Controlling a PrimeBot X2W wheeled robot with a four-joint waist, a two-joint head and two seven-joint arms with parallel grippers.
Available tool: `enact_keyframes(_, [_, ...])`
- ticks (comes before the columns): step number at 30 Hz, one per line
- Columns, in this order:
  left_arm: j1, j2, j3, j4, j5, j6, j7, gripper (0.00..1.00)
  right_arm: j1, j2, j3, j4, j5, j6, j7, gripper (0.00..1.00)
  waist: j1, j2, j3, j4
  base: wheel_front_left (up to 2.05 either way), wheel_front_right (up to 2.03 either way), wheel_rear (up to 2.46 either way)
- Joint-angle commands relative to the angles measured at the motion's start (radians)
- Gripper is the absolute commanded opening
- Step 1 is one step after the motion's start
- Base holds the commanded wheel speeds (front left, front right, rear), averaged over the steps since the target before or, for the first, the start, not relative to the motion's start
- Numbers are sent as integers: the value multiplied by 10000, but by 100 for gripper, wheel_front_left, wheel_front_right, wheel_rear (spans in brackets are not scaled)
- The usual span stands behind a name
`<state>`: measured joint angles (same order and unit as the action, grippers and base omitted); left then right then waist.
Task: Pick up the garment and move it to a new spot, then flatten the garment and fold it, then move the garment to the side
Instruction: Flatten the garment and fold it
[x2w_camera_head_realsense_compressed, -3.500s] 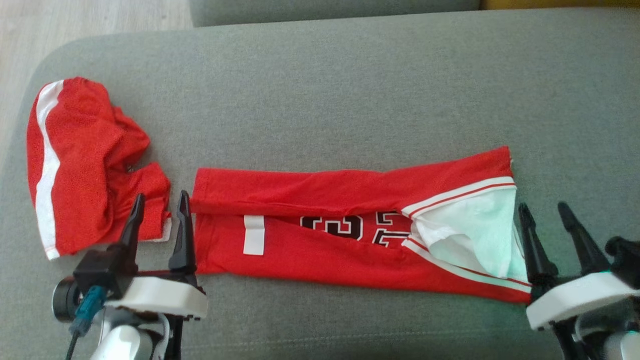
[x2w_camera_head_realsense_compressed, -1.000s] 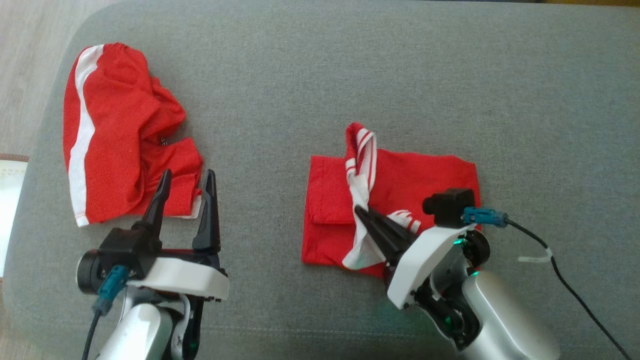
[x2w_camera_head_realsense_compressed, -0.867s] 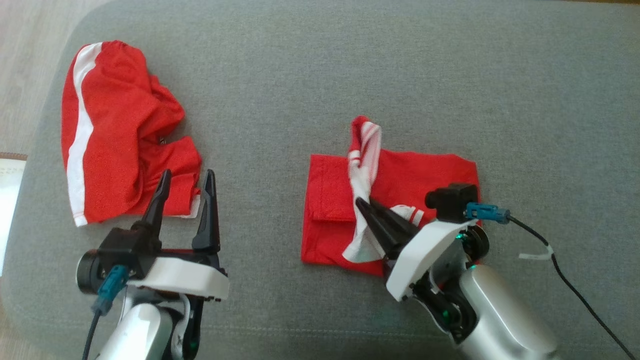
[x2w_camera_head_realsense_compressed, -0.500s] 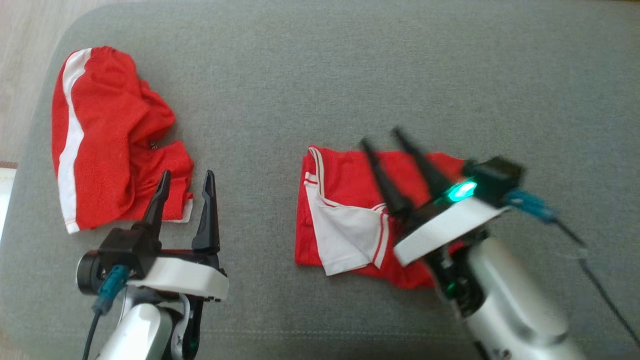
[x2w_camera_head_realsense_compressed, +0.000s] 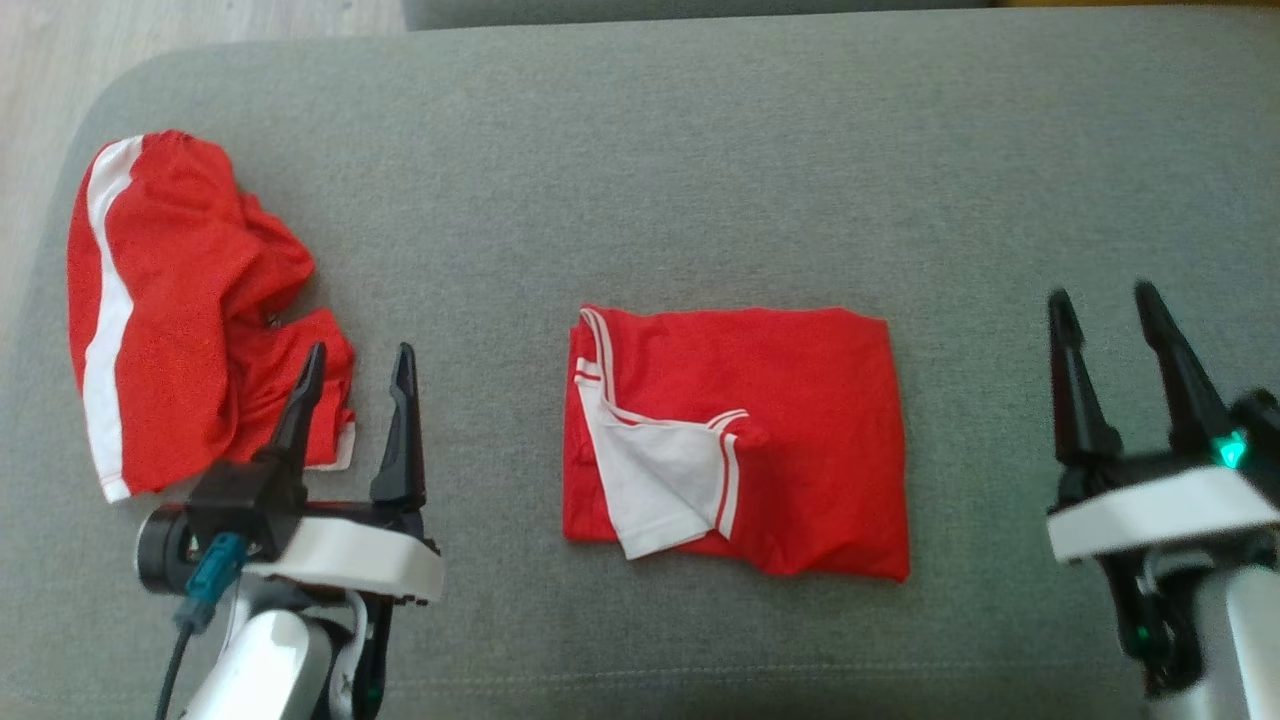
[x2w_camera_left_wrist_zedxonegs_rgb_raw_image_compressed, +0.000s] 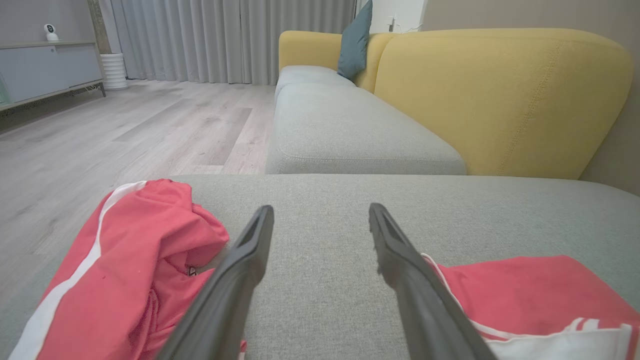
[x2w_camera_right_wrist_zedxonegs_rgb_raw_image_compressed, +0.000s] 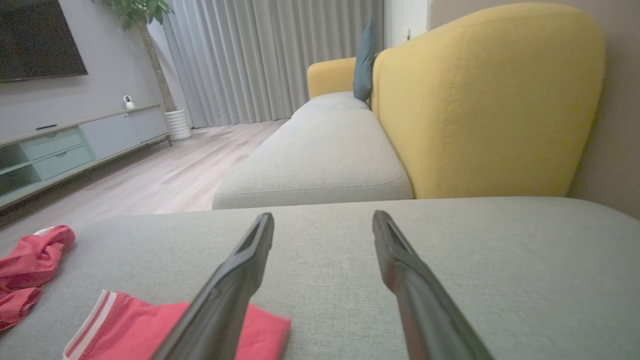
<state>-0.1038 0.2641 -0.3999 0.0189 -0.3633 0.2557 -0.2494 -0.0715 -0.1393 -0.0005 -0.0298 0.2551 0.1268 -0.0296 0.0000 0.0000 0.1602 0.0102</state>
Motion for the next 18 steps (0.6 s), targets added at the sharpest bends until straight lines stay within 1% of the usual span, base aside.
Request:
enact_keyframes(1, [-182,277,491,-380,43,66,-80,100,80,-67,69,-634,-122,39,115,100,0,0,-55,-78,0,0,0])
enact_keyframes(10, [-81,410,459,-407,14,71,-3,100,908,114,-171,-1373,-285,39,547,100,0,0,-171,-221,0,0,0])
enact_keyframes(18, [-89,453,373,-322,-2,55,21,100,981,149,-45,-1307,-264,39,865,100,0,0,-241,-150,0,0,0])
